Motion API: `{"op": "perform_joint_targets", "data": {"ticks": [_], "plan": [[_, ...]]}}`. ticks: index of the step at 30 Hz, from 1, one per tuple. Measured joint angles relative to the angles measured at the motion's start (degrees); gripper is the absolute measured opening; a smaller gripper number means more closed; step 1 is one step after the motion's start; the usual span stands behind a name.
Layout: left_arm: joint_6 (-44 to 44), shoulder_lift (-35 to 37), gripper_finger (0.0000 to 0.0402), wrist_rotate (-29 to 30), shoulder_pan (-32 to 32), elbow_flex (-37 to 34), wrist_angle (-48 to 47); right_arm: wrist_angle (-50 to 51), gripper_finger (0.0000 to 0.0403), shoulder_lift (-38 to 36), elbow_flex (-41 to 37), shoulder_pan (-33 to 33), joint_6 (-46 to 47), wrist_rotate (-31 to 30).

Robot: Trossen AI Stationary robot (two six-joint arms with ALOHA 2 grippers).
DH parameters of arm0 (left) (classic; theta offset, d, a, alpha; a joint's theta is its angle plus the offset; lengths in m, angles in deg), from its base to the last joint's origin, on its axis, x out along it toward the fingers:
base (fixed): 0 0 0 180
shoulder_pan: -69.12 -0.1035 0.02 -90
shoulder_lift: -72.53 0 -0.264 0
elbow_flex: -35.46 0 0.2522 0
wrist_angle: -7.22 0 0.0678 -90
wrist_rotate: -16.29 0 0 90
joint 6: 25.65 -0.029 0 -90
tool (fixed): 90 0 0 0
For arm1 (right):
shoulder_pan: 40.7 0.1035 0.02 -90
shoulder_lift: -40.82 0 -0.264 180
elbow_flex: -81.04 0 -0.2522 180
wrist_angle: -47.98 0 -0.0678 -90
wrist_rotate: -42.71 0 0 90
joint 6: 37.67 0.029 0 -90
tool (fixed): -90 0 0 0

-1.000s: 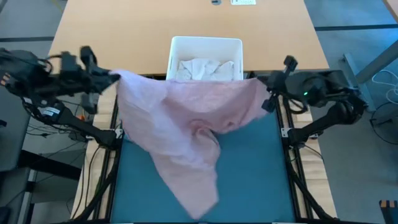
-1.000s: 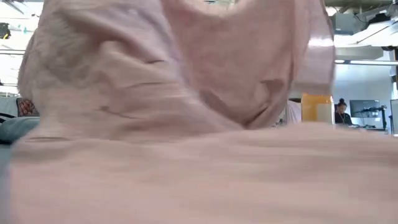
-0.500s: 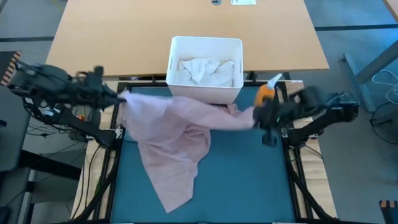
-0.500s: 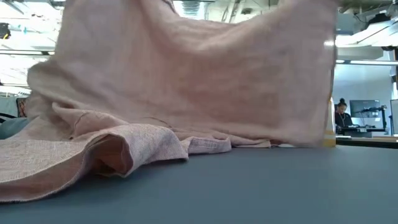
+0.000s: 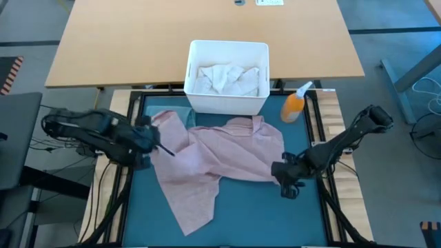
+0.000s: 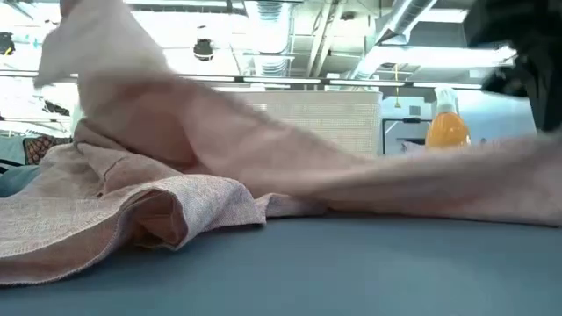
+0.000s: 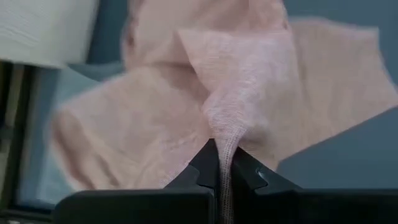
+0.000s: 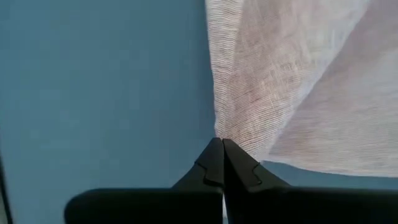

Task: Fold Laundry from Bin
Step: Fold the pink shirt

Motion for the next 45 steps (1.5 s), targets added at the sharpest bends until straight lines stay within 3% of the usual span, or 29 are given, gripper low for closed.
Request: {"op": "perform_joint_targets", "data": {"ticks": [6,13,17,21,30,37,41,45], "plan": [[-1.5,-0.5,0.0,-3.2,0.0,-7.1,5.6,-3.8,0.0055,0.0,-3.4,0.7,7.5,-0.2],[-2.6,-0.1,0.0,-3.1,-0.7,-5.7,7.3,-10.0,0.0168,0.0,-2.7,3.5,6.1,-0.7],[-3.9,-0.1,0.0,-3.0,-0.7,-5.2,7.6,-14.1,0.0232,1.3,-2.7,7.4,3.2,-8.9],[-4.3,-0.1,0.0,-3.0,-0.7,-5.2,7.8,-16.2,0.0253,6.1,-2.7,10.4,0.0,-16.2],[-3.8,-0.1,0.0,-3.2,-0.7,-5.2,7.7,-12.7,0.0245,20.4,-1.3,12.9,1.0,-17.1],[-3.4,-0.1,0.0,-3.2,-0.7,-5.2,8.1,-9.9,0.0217,26.2,0.1,13.0,5.7,-20.2],[-3.0,-0.1,0.0,-3.2,-0.7,-5.2,8.2,-10.2,0.0151,27.9,0.1,12.8,5.8,-21.6],[-3.0,-0.1,0.0,-3.4,-0.7,-5.2,9.4,-7.8,0.0033,26.8,0.0,11.8,6.5,-24.9]]}}
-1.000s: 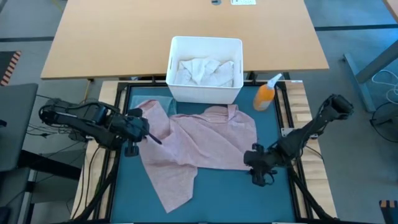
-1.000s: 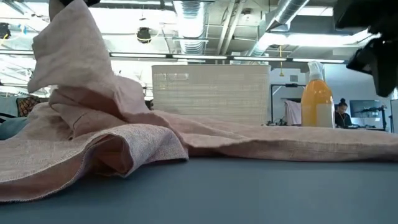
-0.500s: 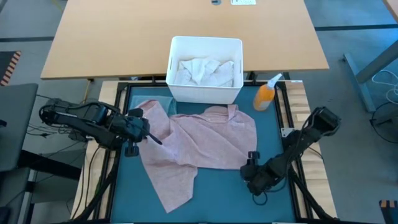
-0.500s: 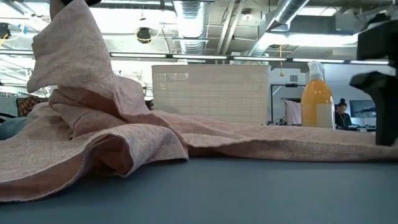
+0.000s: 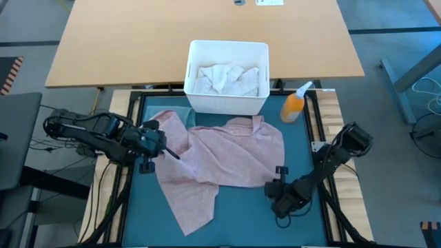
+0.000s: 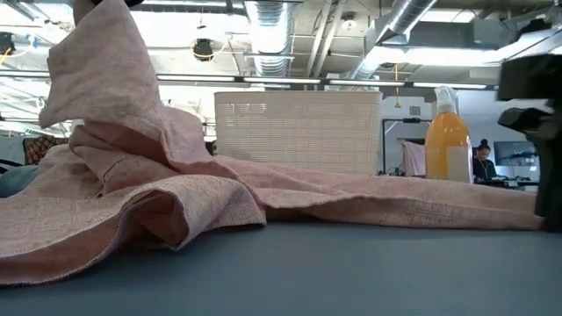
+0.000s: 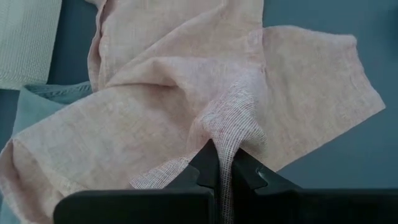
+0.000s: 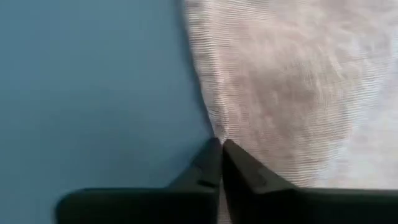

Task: Fold Laundry from Bin
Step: Fold the pink shirt

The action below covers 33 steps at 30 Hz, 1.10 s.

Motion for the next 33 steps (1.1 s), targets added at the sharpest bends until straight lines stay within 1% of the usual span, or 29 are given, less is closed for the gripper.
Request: {"op": "perform_joint_targets", "data": {"ticks": [1,4,8,10,14,17,19,21,24,26,28,30,33], "plan": [[0.0,0.0,0.0,-0.1,0.0,0.0,0.3,1.6,0.002,-0.6,0.1,-0.6,0.7,-1.0],[-0.1,0.0,0.0,-1.7,0.0,0.0,0.2,12.0,0.0021,-3.4,2.3,-2.4,3.5,-1.3],[-1.1,0.1,0.0,-5.9,0.1,0.6,2.2,26.2,0.0012,-8.4,11.0,-3.2,2.9,-1.1],[-1.9,0.3,0.0,-6.8,0.5,2.4,3.9,33.1,0.0008,-10.7,17.0,-3.2,0.6,-1.4],[-5.5,0.3,0.0,-7.7,1.7,9.4,8.2,45.8,0.0008,-14.7,31.1,-2.3,0.1,-5.3],[-9.0,0.3,0.0,-8.0,3.5,16.1,12.9,50.6,0.0008,-16.8,41.8,-0.9,-0.6,-9.9],[-11.8,0.4,0.0,-8.7,4.7,20.1,17.0,50.7,0.0008,-18.2,47.9,0.3,-4.5,-13.2],[-14.1,0.4,0.0,-8.9,6.1,23.4,21.5,48.4,0.0008,-19.5,53.6,1.3,-11.0,-15.9],[-17.1,0.5,0.0,-11.9,8.6,26.2,28.6,41.1,0.0008,-20.5,61.0,3.3,-23.5,-16.4],[-18.9,0.4,0.0,-14.9,10.9,26.3,34.2,34.5,0.0008,-20.6,64.8,5.7,-31.5,-15.2],[-20.5,-0.1,0.0,-17.2,13.8,26.3,38.4,29.0,0.0008,-20.2,68.1,8.7,-39.4,-12.0],[-22.6,-1.0,0.0,-18.0,17.0,26.3,41.4,24.1,0.0008,-19.6,70.8,12.1,-45.7,-9.7],[-28.6,-3.3,0.0,-19.9,22.1,26.3,46.5,18.4,0.0008,-18.4,74.5,18.1,-54.8,-8.7]]}}
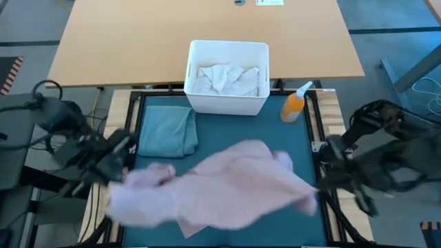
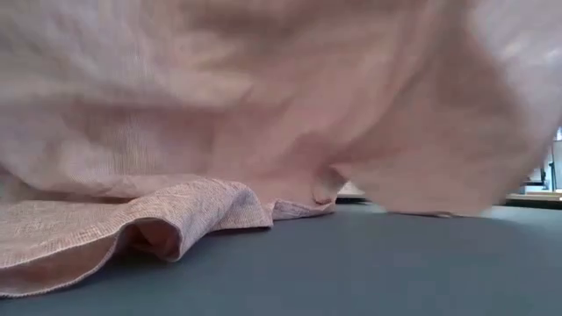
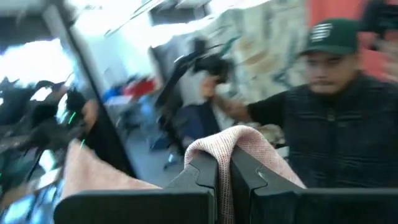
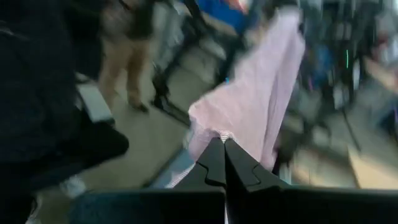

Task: Fold Laundry from Bin
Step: Fold the pink shirt

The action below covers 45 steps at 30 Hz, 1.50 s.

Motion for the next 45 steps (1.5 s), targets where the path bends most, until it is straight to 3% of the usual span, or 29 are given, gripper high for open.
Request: {"op": "perform_joint_targets", "data": {"ticks": [5,11,14,17,19,22,25,26,30,34,38,41,45], "plan": [[-14.2,-3.4,0.0,0.2,6.4,2.5,3.4,-7.3,0.0008,2.2,4.9,7.7,-14.6,-4.4],[-22.4,-8.1,0.0,8.3,10.0,13.8,1.1,-10.6,0.0008,3.7,10.7,10.6,-25.4,-12.8],[-24.3,-10.5,0.0,18.2,10.3,20.6,-3.3,-9.2,0.0008,3.5,13.3,10.4,-26.2,-19.9],[-24.6,-11.8,0.0,34.2,9.8,26.4,-11.3,-5.4,0.0008,1.4,12.8,9.5,-23.4,-29.0],[-22.3,-12.0,0.0,44.0,7.7,28.7,-18.4,1.1,0.0008,-0.3,12.4,7.2,-17.7,-31.7],[-15.2,-11.5,0.0,52.7,2.5,29.8,-28.9,15.4,0.0008,-2.1,12.3,1.9,-4.3,-31.5],[-6.7,-10.0,0.0,54.7,-4.0,28.7,-38.8,31.6,0.0008,-2.8,12.3,-5.5,12.1,-30.2],[-4.4,-9.5,0.0,54.7,-6.5,28.1,-41.6,32.7,0.0008,-2.7,11.8,-8.6,15.9,-29.1],[1.0,-8.5,0.0,54.9,-17.0,24.0,-49.2,26.7,0.0008,-4.1,4.5,-22.2,7.1,-20.6],[1.9,-8.9,0.0,54.7,-26.6,17.8,-52.4,32.5,0.0008,-4.1,-4.0,-36.1,10.3,-14.6],[1.0,-8.6,0.0,54.7,-35.1,11.7,-53.0,30.8,0.0008,-4.3,-15.0,-51.2,2.6,-4.4],[1.1,-8.7,0.0,53.2,-40.9,7.4,-52.6,31.9,0.0008,-4.2,-20.0,-60.5,-1.0,-4.4],[-0.1,-8.8,0.0,44.6,-45.9,1.6,-51.1,31.8,0.0008,-3.7,-22.9,-67.1,-7.3,-5.8]]}}
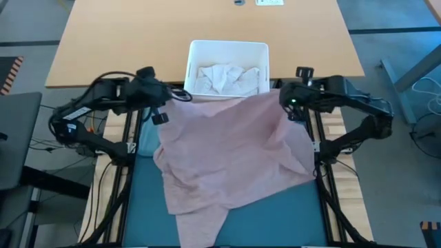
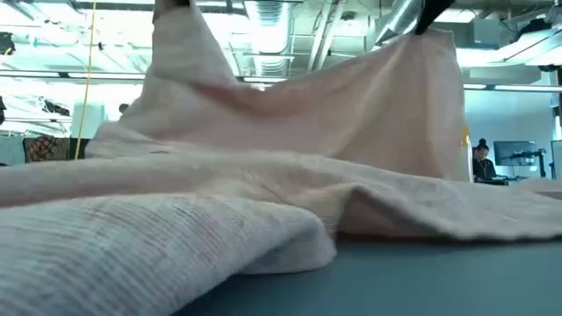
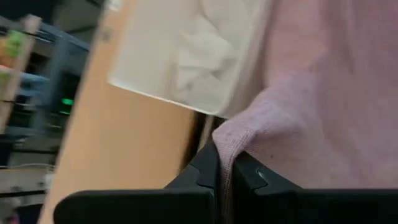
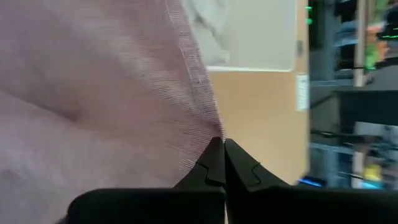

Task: Fold Laundry from Bin
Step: Fold the pink shirt

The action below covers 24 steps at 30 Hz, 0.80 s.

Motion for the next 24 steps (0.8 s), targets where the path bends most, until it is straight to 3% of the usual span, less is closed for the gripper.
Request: {"op": "perform_joint_targets", "data": {"ticks": [3,5,9,13,17,20,24], "plan": [[-2.0,0.0,0.0,-0.2,-2.9,-1.9,1.2,-2.4,0.0008,0.4,-0.1,-1.5,-4.0,-4.2],[-1.9,0.0,0.0,-1.3,-4.6,-2.1,3.5,-3.0,0.0008,-0.1,0.0,-1.7,-4.6,-3.4],[-0.1,0.8,0.0,-11.8,-5.3,-2.2,3.8,-1.8,0.0008,-0.2,-1.3,0.7,0.7,9.2],[2.3,2.6,0.0,-23.0,-2.6,-7.1,4.6,-3.1,0.0008,0.0,-9.7,7.9,5.0,20.1],[8.0,5.9,0.0,-35.2,1.4,-16.8,4.8,-5.1,0.0008,0.0,-21.3,14.2,10.5,31.9],[12.4,8.0,0.0,-44.0,5.2,-25.5,7.1,-8.3,0.0008,0.0,-29.3,17.7,15.1,37.0],[17.6,9.7,0.0,-48.1,10.1,-36.0,13.2,-13.2,0.0008,0.1,-37.3,20.8,20.8,40.2]]}}
